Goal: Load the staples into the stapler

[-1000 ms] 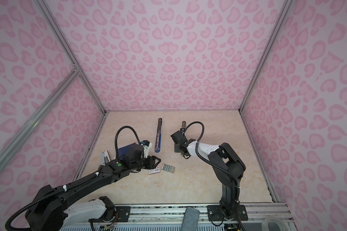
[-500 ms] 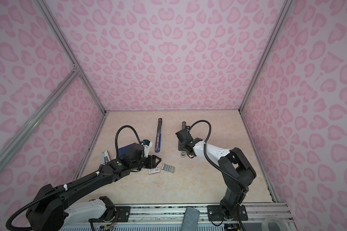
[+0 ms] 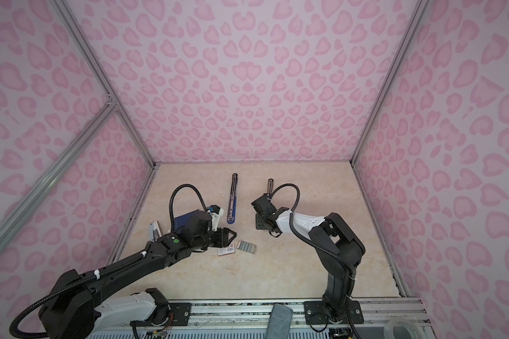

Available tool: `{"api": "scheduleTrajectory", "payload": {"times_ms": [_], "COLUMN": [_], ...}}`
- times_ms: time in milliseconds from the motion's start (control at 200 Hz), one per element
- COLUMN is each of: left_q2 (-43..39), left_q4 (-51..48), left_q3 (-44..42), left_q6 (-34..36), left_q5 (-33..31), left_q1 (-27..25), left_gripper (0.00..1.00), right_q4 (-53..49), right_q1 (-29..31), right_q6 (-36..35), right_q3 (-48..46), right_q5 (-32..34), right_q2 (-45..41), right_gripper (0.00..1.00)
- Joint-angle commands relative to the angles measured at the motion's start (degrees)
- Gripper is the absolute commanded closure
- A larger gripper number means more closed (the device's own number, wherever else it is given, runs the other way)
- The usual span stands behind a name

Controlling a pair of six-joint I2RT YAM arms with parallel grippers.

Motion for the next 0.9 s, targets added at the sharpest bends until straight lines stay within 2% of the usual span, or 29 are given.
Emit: {"api": "scheduleTrajectory", "payload": {"times_ms": [0,200,425,590,895], "left_q2": [-0.61,-0.99,4.01,13.07,36.38], "left_q4": [0.06,-1.54,-2.34,-2.34,-4.68], "left_q3": [0.08,1.87,7.27,15.15,34.81], "left_q6": [-0.42,-0.11,2.16,5.58,11.94], "left_q5": [-2.1,-5.34,-5.62,-4.64,-3.18], "left_q1": [-0.05,0.06,0.14,0.13,-0.05], "left_gripper": [0.44,0.4,0.32,0.29,0.3], "right_q4": [2.44,7.79,11.15,10.29,8.73], "right_q1": [2.2,4.71,2.85,-1.24,-8.81], "right_q6": [1.06,-1.48,-1.25,0.01,2.02], "right_q3": [1.13,1.2,-8.08,-17.27,-31.5], "right_q5": [-2.3,-5.56,-4.18,-2.93,-1.6], "right_q2": [1.25,1.16,-10.38,-21.59,-40.74], "right_gripper": [0.63,0.62,0.6,0.55,0.52]}}
